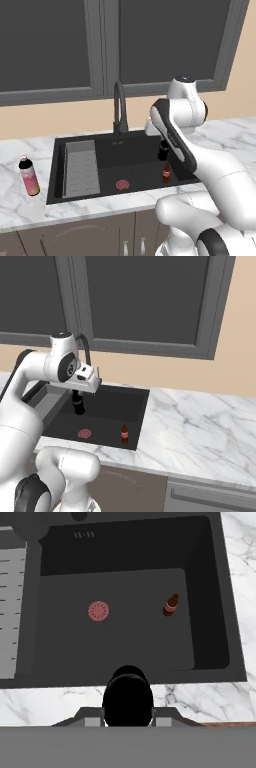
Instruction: Place the large bottle from the dining counter next to the other large bottle outside the sink, and place the small bottle from the dining counter next to the other small bottle inside the sink.
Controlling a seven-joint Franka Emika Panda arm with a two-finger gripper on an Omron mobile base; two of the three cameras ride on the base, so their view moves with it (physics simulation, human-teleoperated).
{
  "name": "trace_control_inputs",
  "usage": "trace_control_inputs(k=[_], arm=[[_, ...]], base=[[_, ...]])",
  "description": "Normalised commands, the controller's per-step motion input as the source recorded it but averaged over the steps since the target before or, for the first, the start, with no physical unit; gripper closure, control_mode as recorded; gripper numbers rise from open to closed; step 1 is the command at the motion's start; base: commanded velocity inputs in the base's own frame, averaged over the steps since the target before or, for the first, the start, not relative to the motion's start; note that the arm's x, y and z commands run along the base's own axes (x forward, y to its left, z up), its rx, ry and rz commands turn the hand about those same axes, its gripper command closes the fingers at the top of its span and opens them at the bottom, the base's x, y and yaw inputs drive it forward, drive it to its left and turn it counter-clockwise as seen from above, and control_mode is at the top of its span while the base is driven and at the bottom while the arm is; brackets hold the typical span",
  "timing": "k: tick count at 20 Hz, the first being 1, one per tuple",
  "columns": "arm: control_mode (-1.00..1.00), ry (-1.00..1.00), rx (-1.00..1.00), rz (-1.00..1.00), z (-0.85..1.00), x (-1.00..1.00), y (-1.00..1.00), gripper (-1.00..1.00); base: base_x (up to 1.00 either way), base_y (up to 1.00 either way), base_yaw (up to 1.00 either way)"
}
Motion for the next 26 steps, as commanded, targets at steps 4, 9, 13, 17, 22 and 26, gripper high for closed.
trace_control_inputs(k=[4, 9, 13, 17, 22, 26], arm=[[-1.00, 0.00, -0.01, -0.07, -0.39, 0.19, 0.00, 1.00], [-1.00, 0.00, 0.00, -0.06, -0.37, 0.20, 0.00, 1.00], [-1.00, 0.00, 0.00, -0.03, -0.45, 0.32, 0.03, 1.00], [-1.00, -0.01, 0.00, -0.01, -0.49, 0.43, 0.00, 1.00], [-1.00, -0.01, 0.00, 0.00, -0.33, 0.29, 0.00, 1.00], [-1.00, 0.00, 0.00, 0.04, -0.31, 0.21, 0.00, 1.00]], base=[[0.00, 0.00, 0.00], [0.00, 0.00, 0.00], [0.00, 0.00, 0.00], [0.00, 0.00, 0.00], [0.00, 0.00, 0.00], [0.00, 0.00, 0.00]])
